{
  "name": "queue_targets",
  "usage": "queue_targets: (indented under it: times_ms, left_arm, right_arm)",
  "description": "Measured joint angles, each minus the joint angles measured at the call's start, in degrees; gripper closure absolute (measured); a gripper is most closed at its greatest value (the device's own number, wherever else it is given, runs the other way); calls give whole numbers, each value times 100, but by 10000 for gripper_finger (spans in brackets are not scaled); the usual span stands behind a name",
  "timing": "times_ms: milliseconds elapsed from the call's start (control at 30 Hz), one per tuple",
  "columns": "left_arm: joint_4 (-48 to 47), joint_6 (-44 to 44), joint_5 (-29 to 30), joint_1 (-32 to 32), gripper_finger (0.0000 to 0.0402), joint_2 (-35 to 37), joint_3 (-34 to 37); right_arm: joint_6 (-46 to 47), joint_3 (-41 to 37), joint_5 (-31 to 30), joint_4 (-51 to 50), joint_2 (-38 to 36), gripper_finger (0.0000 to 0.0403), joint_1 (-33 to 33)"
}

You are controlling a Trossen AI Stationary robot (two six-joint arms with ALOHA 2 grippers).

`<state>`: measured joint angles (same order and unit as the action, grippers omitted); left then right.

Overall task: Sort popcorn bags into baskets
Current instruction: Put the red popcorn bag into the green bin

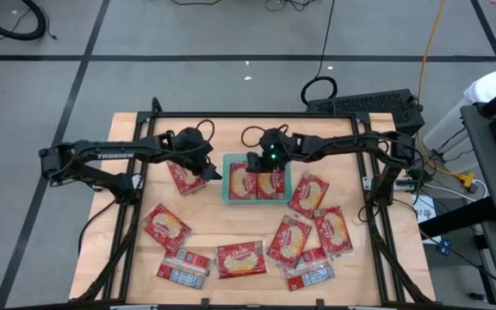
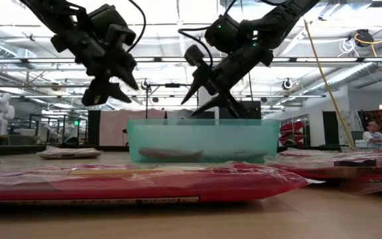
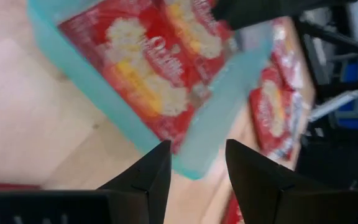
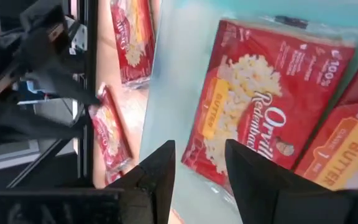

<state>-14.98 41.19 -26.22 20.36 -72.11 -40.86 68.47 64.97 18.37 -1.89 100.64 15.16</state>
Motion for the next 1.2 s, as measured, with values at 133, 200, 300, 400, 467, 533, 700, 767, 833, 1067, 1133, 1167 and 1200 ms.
queue_targets:
  times_ms: [133,200,300,400,467,533,700,767,833,1067,1133,1167,1200]
  left_arm:
    - [5,96,61,-27,247,155,4]
    - [17,91,312,-24,247,225,-7]
    - [-26,9,810,-28,247,249,-4]
    - [-60,-134,1365,-66,247,189,-4]
    - [-17,-174,1480,-72,247,72,-4]
    - [-12,-179,1478,-46,247,-3,0]
    - [82,-225,1493,-64,247,-226,-2]
    - [78,-309,1513,-63,247,-366,-4]
    - [138,-405,1530,-64,247,-511,-2]
    - [362,-321,1467,-112,247,-932,-4]
    - [567,-294,1428,-140,247,-1013,-2]
    - [650,-247,1425,-147,247,-1034,-2]
    - [651,-195,1423,-151,247,-1039,-2]
  right_arm:
    - [8,0,286,-16,-10,282,50]
    - [109,7,287,1,-15,290,8]
    - [95,213,273,-235,28,309,-59]
    - [-297,622,13,-790,145,332,-144]
    - [-615,906,-167,-1149,308,349,-203]
    - [-872,1128,-207,-1429,487,367,-234]
    - [-1087,1228,-341,-1537,942,399,-291]
    - [-1090,1228,-336,-1509,1095,398,-286]
    - [-1181,1228,-335,-1509,1212,399,-253]
    - [-1701,1233,-798,-1622,1342,402,-201]
    - [-1807,1233,-811,-1689,1352,402,-199]
    - [-1830,1233,-812,-1678,1353,402,-199]
    - [-1863,1233,-810,-1661,1351,402,-199]
